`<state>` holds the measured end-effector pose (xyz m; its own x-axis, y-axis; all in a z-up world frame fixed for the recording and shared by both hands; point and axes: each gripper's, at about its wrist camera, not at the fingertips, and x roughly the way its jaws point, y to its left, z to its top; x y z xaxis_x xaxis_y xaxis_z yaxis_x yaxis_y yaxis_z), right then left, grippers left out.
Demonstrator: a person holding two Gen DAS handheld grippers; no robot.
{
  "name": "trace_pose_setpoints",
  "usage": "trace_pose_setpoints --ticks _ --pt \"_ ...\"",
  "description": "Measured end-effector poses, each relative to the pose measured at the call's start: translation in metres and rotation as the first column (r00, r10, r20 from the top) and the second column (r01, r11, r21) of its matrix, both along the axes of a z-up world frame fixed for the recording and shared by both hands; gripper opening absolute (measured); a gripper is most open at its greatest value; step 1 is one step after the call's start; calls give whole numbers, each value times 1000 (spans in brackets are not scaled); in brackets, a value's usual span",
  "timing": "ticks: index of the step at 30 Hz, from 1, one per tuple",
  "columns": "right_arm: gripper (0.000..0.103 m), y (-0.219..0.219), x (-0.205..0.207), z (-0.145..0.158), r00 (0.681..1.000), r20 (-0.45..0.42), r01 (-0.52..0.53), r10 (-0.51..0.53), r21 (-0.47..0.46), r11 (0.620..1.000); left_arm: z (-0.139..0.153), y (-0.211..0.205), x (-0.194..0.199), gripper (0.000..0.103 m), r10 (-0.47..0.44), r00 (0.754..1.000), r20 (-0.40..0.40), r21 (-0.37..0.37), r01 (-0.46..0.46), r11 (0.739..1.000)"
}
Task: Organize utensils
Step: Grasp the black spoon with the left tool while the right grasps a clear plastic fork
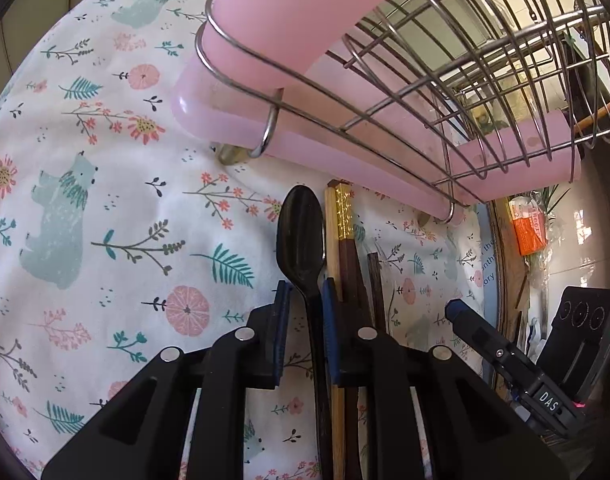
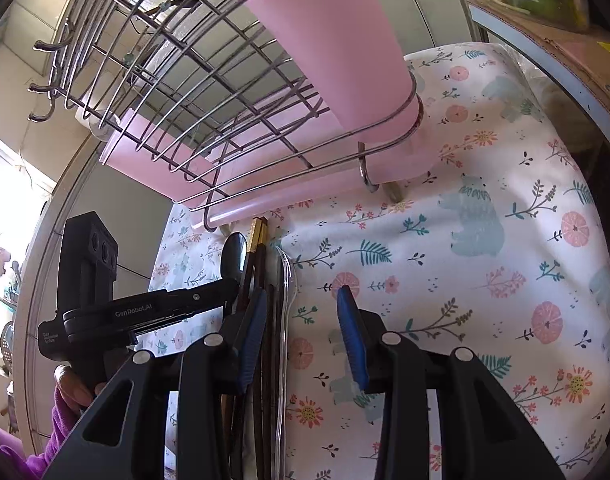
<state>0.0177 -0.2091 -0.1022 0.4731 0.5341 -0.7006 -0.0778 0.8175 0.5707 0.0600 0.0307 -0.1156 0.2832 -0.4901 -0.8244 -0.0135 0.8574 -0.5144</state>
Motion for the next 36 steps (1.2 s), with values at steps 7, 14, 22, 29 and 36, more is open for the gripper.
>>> trace_pose_setpoints --ticks 7,14,22,29,36 --pt "36 2 5 -6 1000 -17 -4 4 -3 1000 2 -5 -3 10 -22 999 49 2 22 1000" --pt "27 8 20 -15 998 -54 -17 18 16 1000 18 10 -15 5 15 994 111 49 -21 999" --pt "26 30 42 -20 993 -101 -53 55 20 998 28 25 -29 5 30 989 148 88 -43 995" --pt "4 46 53 -33 989 -140 -59 52 -44 997 29 38 -33 5 31 989 148 96 -45 994" --pt "3 32 45 -24 994 -107 -33 25 -75 997 25 37 -33 5 38 990 139 105 -52 993"
